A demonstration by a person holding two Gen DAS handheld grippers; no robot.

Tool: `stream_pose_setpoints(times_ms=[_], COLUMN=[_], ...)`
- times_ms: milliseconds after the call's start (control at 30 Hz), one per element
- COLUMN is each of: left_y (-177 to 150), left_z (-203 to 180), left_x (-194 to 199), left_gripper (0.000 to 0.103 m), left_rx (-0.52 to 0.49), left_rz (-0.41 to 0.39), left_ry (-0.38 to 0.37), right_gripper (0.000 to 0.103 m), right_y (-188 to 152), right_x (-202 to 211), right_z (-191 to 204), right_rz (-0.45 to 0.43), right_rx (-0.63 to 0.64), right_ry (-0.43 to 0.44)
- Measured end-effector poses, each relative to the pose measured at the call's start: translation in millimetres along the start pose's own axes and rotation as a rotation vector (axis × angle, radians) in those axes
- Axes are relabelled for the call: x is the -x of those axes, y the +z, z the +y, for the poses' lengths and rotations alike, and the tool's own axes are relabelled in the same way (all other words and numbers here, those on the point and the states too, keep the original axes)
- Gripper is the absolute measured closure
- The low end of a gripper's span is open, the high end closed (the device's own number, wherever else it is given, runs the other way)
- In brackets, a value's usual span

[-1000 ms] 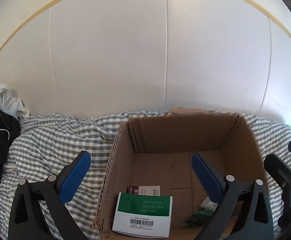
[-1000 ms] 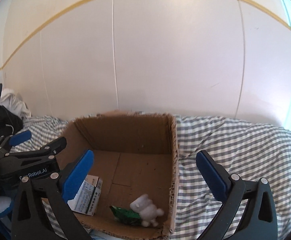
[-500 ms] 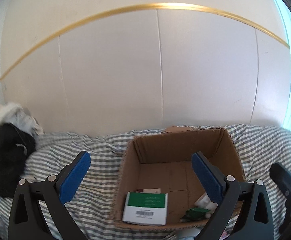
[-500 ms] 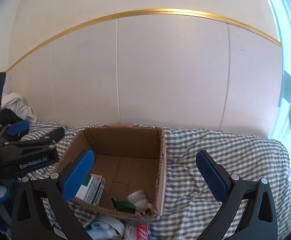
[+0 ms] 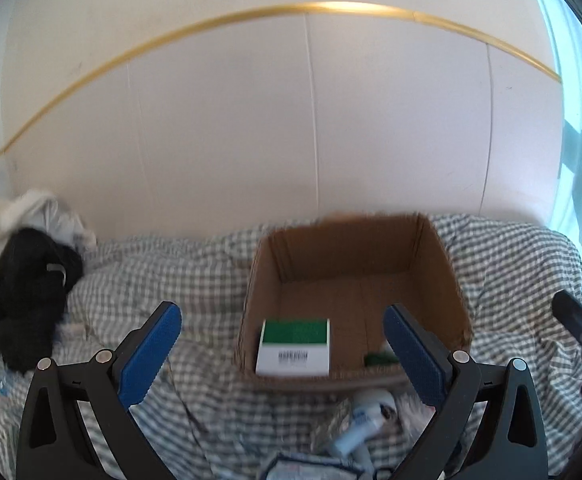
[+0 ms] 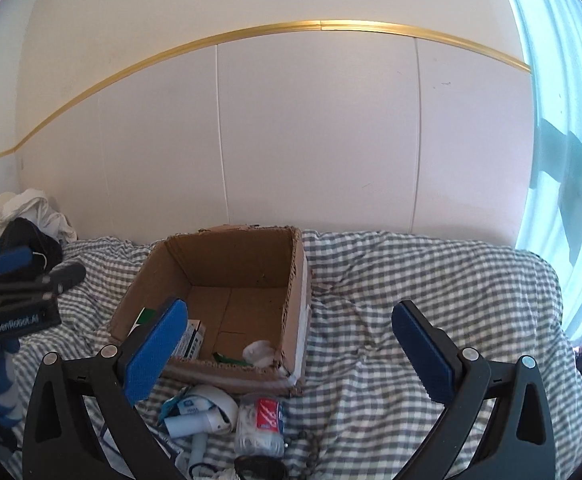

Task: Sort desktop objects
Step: 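Withdraw both tools from the box toward the remaining pile, then grasp tissue paper pack with left tool while right tool grasps black band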

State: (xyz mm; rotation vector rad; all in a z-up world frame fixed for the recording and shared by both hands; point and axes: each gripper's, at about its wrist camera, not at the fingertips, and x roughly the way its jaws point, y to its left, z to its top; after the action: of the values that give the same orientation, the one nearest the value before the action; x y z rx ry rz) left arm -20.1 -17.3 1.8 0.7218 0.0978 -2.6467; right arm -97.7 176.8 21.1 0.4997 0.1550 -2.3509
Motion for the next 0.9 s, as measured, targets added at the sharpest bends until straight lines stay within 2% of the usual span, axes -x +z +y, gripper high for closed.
stream_pose_setpoints(times_ms=[267,400,600,700,733,800,900], left_y=[-34.6,-57.0,-89.2,-104.1,-109.7,-118.4,-132.8], left_z=[2.9,3.8,4.1,3.6,3.9,4.5,3.5], left_x=[-6.7,-14.3,-35.6,-46.6,-51.6,-61.2,-74.5], left_gripper=[0.000,0.000,0.000,0.000,0.000,0.003,0.004], left_rx=[-0.025,-0.047,-0.073,-0.111,-0.121,-0.136,-0.160], left_rz=[0.085,0.161,0.241,0.276,0.294,0.335,0.387], left_ry=[0.037,0.010,0.032,0.036,0.030,0.009,-0.008], right_gripper=[0.000,0.000,0.001,0.010,0.020,0.031,0.032], right_y=[-25.2,-48.6,-86.6,-98.3,-101.0,-105.9,-113.8], right_x=[0.4,-9.1,-29.0,-34.2,-35.6,-39.7,-46.3], right_z=[4.3,3.1,11.1,10.2,10.0,9.3,6.6], right_rz=[0.072,0.146,0.275,0.317,0.327,0.354,0.391], right_rx=[0.025,0.005,0.056,0.065,0.073,0.099,0.100], right_ry=[0.022,0.095,0.097,0.114,0.119,0.111,0.121])
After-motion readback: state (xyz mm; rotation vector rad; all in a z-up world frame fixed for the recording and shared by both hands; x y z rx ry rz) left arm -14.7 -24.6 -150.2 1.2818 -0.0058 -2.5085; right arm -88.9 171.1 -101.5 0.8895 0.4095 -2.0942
